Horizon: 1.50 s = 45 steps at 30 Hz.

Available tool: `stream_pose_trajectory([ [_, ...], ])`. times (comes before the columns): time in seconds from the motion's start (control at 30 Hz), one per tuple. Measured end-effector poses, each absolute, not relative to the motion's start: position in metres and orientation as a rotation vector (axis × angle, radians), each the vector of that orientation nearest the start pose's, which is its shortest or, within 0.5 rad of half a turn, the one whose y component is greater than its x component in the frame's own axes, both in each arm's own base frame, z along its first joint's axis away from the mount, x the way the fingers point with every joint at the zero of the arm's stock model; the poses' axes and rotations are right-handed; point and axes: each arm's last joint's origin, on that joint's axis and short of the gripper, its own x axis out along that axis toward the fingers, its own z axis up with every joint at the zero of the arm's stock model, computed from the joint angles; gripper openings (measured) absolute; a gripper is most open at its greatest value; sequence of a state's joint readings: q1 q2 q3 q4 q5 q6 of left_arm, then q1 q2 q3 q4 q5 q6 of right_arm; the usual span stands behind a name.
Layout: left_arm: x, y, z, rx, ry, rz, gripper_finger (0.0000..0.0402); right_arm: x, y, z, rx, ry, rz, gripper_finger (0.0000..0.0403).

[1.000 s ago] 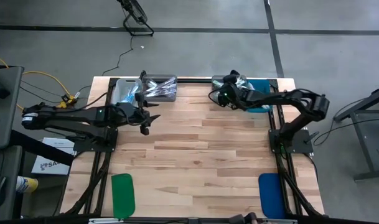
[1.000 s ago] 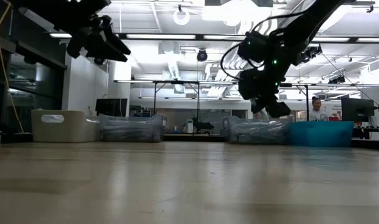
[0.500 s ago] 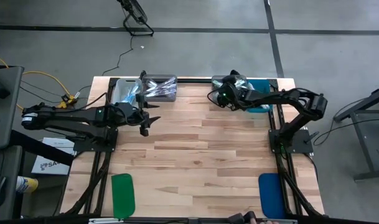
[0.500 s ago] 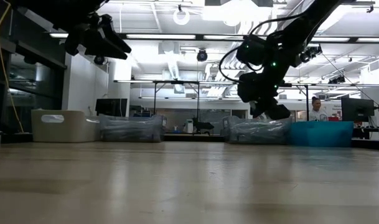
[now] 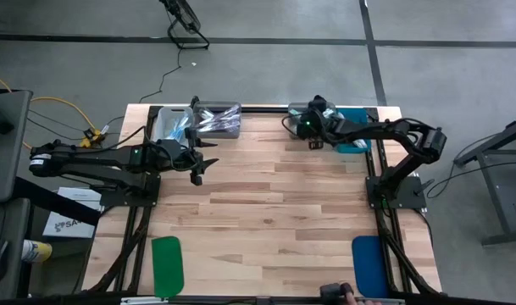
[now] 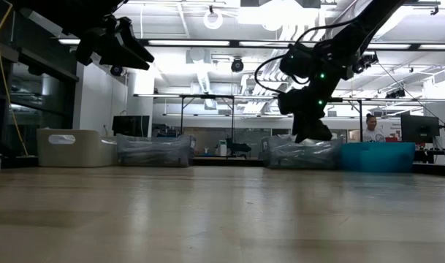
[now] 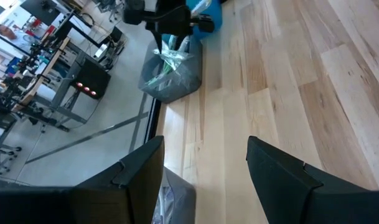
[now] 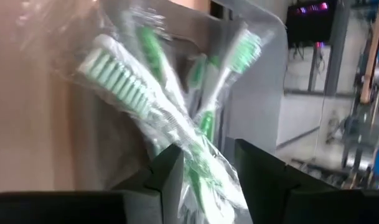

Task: Pick & Place Toothbrushes
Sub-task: Put the green toothbrush into the right black bin, then return to Home Position

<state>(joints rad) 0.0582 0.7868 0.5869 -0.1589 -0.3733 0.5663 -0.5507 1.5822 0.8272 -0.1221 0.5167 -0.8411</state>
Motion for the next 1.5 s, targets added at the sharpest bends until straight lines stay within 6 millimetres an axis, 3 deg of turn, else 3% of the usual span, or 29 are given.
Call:
stream_pose_trajectory([
  [0.23,0.174,0.02,0.267,0.606,0.465,0.296,0.0218,0.24,-0.186,0.173,-0.519,1.214,-0.706,0.0143],
  [0.87,0.174,0.02,0.267,0.613,0.468,0.289,0.0218,0.238,-0.2,0.177,-0.101,0.912,-0.811,0.0139],
  [1.03,0.173,0.02,0.266,0.611,0.481,0.284,0.0218,0.233,-0.199,0.177,-0.055,0.936,-0.823,0.0139],
  [1.23,0.166,0.02,0.269,0.617,0.472,0.285,0.0218,0.22,-0.185,0.208,0.032,0.848,-0.812,0.0139],
  [1.37,0.155,0.019,0.271,0.608,0.458,0.292,0.0218,0.206,-0.168,0.234,0.15,0.76,-0.687,0.0139],
  [1.5,0.145,0.018,0.258,0.583,0.445,0.3,0.0218,0.193,-0.149,0.254,0.296,0.669,-0.528,0.0139],
])
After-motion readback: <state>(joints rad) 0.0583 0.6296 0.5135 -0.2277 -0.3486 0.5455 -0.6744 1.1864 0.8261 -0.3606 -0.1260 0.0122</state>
